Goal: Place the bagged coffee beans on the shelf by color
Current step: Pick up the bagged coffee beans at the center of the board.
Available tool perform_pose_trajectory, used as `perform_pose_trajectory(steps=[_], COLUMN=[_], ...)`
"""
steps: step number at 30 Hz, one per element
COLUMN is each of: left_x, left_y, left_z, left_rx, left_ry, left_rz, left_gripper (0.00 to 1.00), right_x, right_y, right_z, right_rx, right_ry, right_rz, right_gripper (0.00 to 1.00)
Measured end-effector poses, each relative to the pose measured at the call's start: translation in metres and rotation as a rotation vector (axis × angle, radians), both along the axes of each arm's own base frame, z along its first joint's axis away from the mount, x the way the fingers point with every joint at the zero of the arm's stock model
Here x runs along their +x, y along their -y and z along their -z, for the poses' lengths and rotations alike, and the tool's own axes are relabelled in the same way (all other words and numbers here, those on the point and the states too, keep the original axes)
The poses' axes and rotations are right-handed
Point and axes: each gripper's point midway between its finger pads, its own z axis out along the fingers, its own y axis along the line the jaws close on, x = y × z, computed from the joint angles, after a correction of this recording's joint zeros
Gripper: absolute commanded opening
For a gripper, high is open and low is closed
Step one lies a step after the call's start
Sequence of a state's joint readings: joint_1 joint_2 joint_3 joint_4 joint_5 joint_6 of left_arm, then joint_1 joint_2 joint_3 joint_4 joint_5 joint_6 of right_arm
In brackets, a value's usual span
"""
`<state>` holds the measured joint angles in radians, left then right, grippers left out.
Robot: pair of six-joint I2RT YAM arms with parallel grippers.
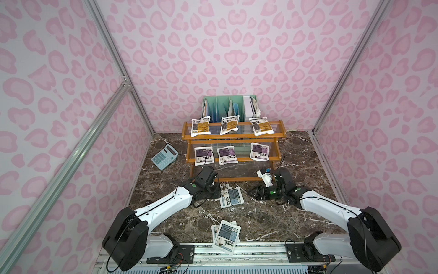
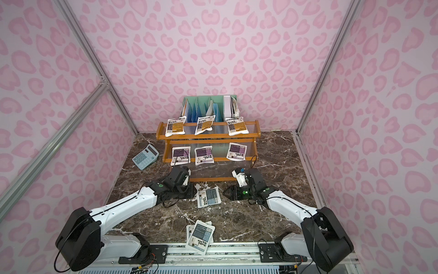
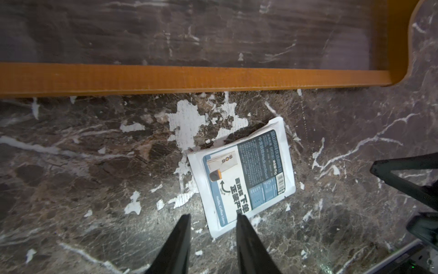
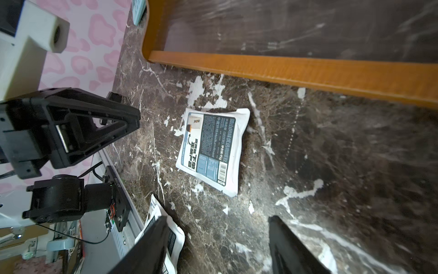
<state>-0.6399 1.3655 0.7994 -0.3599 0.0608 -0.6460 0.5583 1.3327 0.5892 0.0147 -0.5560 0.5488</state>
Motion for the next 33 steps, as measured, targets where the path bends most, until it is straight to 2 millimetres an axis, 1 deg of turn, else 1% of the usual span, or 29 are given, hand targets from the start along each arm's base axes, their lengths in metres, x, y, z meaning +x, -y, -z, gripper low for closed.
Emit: perform_pose_trajectory(steps=[6,9,12,15,18,21,25,27,28,29,30,33], left_x=[0.014,0.019,0.02,0.017,0.009,0.008,0.006,0.005,0.004,0.002,0.0,-0.004], left_y=[0.015,0.018,0.019,0.018,0.015,0.016,0.017,0.017,0.017,0.017,0.016,0.013], left_z=[0.019,0.028,0.037,0.049,0.061,0.063,0.064,0.064,0.064,0.063,0.063,0.061], left_rx=[0.035,0.055,0.077,0.112,0.156,0.189,0.238,0.253,0.259,0.265,0.272,0.292], left_ry=[-0.014,-0.02,-0.035,-0.059,-0.096,-0.098,-0.088,-0.084,-0.084,-0.089,-0.097,-0.117], left_rz=[0.046,0.054,0.058,0.071,0.082,0.095,0.121,0.127,0.13,0.136,0.14,0.152], left_gripper=[0.31,0.28,0.25,0.22,0.21,0.2,0.2,0.2,0.2,0.2,0.2,0.2], right_x=[-0.002,-0.009,-0.017,-0.02,-0.022,-0.021,-0.019,-0.017,-0.016,-0.015,-0.013,-0.01], right_y=[-0.011,-0.014,-0.017,-0.022,-0.029,-0.036,-0.045,-0.05,-0.052,-0.053,-0.054,-0.055], right_z=[0.026,0.041,0.05,0.053,0.054,0.055,0.055,0.055,0.055,0.056,0.057,0.058], right_rx=[-0.006,-0.015,-0.017,0.007,0.043,0.076,0.107,0.113,0.114,0.11,0.102,0.091], right_ry=[-0.059,-0.104,-0.133,-0.137,-0.137,-0.136,-0.126,-0.123,-0.126,-0.123,-0.123,-0.131], right_rz=[-0.055,-0.088,-0.127,-0.166,-0.205,-0.236,-0.266,-0.275,-0.274,-0.273,-0.266,-0.25], right_gripper=[0.66,0.66,0.66,0.65,0.65,0.63,0.58,0.53,0.48,0.42,0.32,0.08])
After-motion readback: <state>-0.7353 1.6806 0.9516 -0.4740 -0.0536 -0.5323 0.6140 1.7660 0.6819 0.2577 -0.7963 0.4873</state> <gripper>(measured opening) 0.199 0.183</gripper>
